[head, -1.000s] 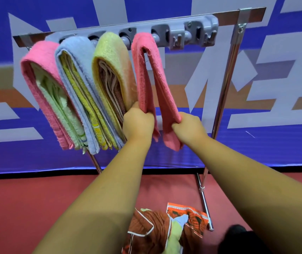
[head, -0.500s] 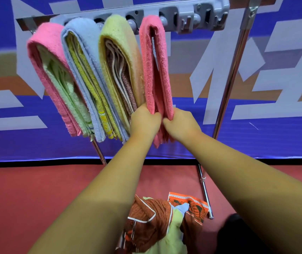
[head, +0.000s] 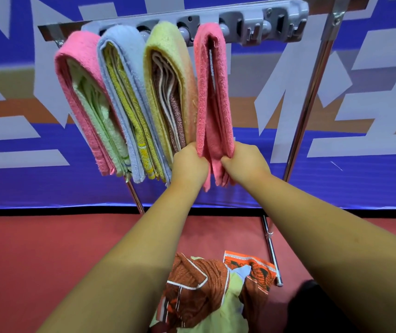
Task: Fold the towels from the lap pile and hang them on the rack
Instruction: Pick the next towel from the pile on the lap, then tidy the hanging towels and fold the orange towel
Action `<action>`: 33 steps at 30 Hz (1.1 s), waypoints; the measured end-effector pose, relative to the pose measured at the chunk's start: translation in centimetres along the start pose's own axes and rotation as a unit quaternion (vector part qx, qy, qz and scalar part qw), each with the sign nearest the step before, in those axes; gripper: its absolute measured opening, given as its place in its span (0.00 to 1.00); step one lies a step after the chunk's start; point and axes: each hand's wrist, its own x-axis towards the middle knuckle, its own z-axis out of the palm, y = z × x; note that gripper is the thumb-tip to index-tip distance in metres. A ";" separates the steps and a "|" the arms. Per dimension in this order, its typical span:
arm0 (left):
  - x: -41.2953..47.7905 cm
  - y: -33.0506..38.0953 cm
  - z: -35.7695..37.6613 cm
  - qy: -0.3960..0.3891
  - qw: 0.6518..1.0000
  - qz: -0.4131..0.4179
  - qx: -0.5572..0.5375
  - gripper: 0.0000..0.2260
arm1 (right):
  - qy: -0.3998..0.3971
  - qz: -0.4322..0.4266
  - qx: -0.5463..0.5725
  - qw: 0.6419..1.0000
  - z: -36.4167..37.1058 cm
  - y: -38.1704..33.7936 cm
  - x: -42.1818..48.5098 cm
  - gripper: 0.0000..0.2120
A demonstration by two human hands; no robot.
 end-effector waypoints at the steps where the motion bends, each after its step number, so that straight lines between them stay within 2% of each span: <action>1: 0.1 -0.1 0.2 0.017 1.000 -0.006 0.011 0.11 | 0.005 0.008 0.004 1.000 0.0 0.0 -0.1 0.06; 3: 0.2 -0.3 0.5 0.038 0.999 -0.015 0.032 0.13 | 0.012 0.018 0.017 1.000 0.2 0.4 -0.2 0.06; 6: 0.6 -0.8 1.4 0.027 0.998 -0.017 0.053 0.13 | 0.016 0.011 0.032 0.999 0.4 1.1 -0.3 0.08; 10: 0.7 -1.3 2.8 -0.063 0.997 0.018 0.033 0.11 | -0.023 -0.031 0.032 0.999 0.6 1.5 -0.6 0.07; 14: 0.7 -2.0 3.5 -0.124 0.992 0.029 0.014 0.14 | -0.064 -0.039 0.052 0.996 0.9 1.9 -0.8 0.04; 17: 0.5 -2.5 3.5 -0.161 0.986 0.041 0.023 0.16 | -0.114 -0.027 0.077 0.990 1.2 2.4 -1.1 0.13; 20: 0.2 -3.5 3.7 -0.186 0.981 0.049 0.029 0.17 | -0.119 -0.024 0.065 0.990 1.7 2.9 -1.3 0.21; 23: -0.2 -5.0 3.9 -0.204 0.976 0.024 0.074 0.14 | -0.124 -0.004 0.068 0.990 2.3 3.6 -1.6 0.24; 27: -0.7 -7.3 4.3 -0.232 0.969 -0.024 0.084 0.12 | -0.128 0.050 0.072 0.988 3.9 5.5 -1.4 0.23; 31: -0.8 -10.3 5.7 -0.267 0.958 -0.102 0.026 0.13 | -0.124 0.109 0.081 0.983 6.1 7.7 -1.1 0.11; 33: -1.3 -11.3 6.1 -0.282 0.952 -0.120 0.010 0.12 | -0.127 0.126 0.093 0.979 7.2 8.6 -1.2 0.09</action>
